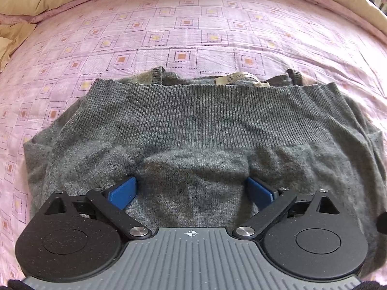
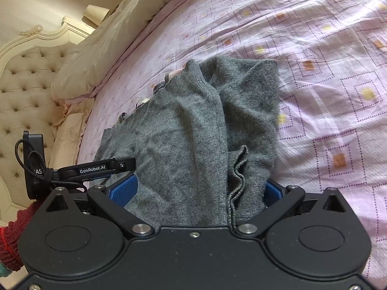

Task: Fold small clothes
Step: 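Move the right tool to the sweater's side edge and close on it, then fold the held side over toward the middle and open the right tool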

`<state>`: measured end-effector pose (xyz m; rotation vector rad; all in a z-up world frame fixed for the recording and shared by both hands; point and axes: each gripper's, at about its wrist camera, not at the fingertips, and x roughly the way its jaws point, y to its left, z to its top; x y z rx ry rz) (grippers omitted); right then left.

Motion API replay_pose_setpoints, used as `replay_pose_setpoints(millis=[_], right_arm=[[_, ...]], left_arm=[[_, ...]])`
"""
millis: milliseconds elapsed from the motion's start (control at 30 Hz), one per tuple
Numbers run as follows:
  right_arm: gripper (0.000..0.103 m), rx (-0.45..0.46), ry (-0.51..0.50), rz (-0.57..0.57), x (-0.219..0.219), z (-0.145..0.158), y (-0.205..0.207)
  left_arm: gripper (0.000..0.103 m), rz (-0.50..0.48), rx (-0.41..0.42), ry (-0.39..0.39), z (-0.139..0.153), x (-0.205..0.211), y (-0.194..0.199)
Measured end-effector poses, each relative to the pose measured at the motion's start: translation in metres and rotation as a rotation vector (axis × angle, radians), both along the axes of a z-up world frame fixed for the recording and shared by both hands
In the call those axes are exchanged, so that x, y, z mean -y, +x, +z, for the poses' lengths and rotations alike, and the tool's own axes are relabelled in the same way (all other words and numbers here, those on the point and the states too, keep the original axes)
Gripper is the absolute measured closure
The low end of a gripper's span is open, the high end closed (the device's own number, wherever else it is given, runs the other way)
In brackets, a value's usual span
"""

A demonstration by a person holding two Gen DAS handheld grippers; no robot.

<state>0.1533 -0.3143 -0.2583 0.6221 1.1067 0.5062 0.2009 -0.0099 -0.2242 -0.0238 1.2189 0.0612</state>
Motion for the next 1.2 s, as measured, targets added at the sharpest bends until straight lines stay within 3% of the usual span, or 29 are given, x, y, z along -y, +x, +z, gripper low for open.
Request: replay_pose_setpoints(millis=[67,100,200,233,300,467,633,800,967,1200], right_arm=[[0.027,-0.013,-0.012,-0.002,0.000,0.001,0.001],[0.046,-0.043,-0.012,0.000,0.000,0.000,0.004],[0.062,-0.077,-0.049,-0.019,-0.002,-0.001,0.006],[0.070,-0.071,-0.065,-0.017,-0.003,0.002,0.006],[0.071,-0.062,-0.109,-0.019,-0.008,0.010,0.005],[0.072,-0.027,-0.197,-0.025,-0.025,0.040,-0.003],[0.072,-0.010,-0.290,-0.001,-0.060,0.070,-0.005],[0.074,0.042,-0.376,0.073,-0.114,0.099,-0.006],[0.075,0.083,-0.392,0.143,-0.178,0.119,-0.007],[0.076,0.104,-0.419,0.270,-0.279,0.112,-0.015]], left_arm=[[0.001,-0.006,-0.004,-0.001,-0.001,0.000,0.002],[0.001,-0.010,-0.006,-0.003,-0.001,-0.001,0.003],[0.005,-0.016,-0.002,-0.012,0.004,-0.002,0.000],[0.013,-0.012,0.004,-0.015,0.006,-0.004,-0.001],[0.020,-0.006,0.024,-0.017,0.016,-0.004,-0.010],[0.020,-0.010,0.057,-0.008,0.043,-0.020,-0.041],[0.020,0.007,0.034,-0.022,0.053,-0.053,-0.075],[0.020,0.053,0.011,-0.047,0.053,-0.096,-0.109],[0.020,0.096,-0.008,-0.079,0.051,-0.138,-0.138],[0.020,0.131,-0.009,-0.095,0.050,-0.185,-0.159]])
